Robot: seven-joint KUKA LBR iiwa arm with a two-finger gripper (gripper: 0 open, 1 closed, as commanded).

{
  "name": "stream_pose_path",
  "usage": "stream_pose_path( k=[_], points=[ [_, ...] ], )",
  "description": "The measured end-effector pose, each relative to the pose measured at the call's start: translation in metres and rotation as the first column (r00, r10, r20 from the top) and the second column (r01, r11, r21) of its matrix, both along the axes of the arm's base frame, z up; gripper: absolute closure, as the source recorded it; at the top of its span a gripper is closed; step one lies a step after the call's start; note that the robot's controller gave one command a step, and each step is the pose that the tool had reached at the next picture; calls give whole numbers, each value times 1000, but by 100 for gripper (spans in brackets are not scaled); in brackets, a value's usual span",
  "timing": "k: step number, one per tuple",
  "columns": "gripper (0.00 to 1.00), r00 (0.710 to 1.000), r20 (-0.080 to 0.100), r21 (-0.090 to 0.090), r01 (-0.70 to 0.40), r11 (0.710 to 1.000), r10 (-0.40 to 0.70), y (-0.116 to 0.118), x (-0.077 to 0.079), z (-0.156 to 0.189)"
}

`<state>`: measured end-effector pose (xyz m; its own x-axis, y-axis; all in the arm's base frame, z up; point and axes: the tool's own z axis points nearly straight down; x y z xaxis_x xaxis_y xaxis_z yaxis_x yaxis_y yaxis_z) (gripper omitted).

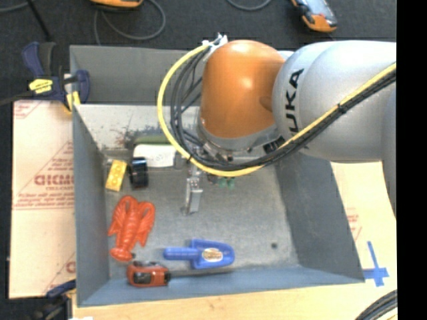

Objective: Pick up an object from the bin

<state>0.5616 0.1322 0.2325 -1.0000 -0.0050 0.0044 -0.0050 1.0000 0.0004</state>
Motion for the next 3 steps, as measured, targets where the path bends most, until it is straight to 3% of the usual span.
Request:
stream_pose_path(
  k=[1, 2, 3],
  points=[
    [0, 1000, 6, 1, 3, 1000, -3, -1, 0, 4],
    [0, 1000, 11, 1, -5, 1000, 5, -48, -47, -45],
    [0, 990, 0, -4, -138, 990, 138, -64, -65, -65]
  ],
)
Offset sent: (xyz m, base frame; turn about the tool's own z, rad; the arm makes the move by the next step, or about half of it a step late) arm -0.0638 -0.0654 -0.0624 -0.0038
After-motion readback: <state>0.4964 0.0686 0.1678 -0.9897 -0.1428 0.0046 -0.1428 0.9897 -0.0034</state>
